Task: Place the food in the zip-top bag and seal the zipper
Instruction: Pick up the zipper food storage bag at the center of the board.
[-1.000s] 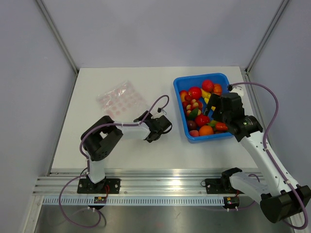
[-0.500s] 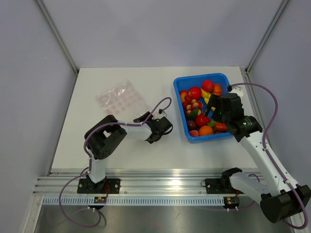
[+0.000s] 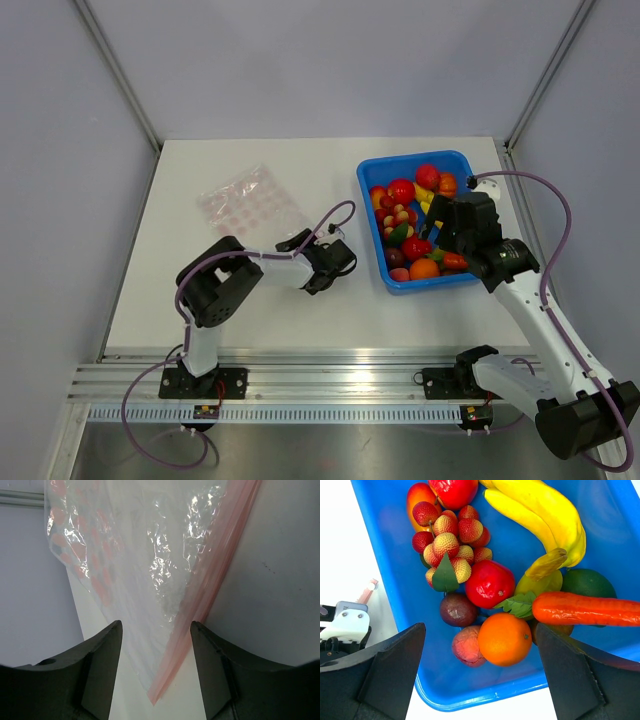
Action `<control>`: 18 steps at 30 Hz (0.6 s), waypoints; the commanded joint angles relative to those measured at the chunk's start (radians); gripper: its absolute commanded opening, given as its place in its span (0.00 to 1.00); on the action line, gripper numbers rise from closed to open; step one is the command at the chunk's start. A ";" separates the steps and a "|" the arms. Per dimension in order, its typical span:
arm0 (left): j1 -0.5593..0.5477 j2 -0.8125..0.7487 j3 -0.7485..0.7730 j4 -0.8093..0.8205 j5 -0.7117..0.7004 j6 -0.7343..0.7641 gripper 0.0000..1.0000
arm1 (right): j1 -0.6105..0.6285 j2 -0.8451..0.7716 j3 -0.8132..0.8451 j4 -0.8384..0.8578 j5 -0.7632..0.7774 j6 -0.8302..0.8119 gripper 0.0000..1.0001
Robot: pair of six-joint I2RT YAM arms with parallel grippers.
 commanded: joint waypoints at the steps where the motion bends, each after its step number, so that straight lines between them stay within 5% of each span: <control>1: 0.005 -0.009 0.033 0.047 -0.063 0.015 0.60 | -0.001 -0.015 -0.001 0.020 -0.004 0.001 0.99; 18: 0.067 0.050 0.051 0.104 -0.051 0.058 0.53 | -0.003 -0.006 -0.003 0.014 -0.004 -0.005 0.99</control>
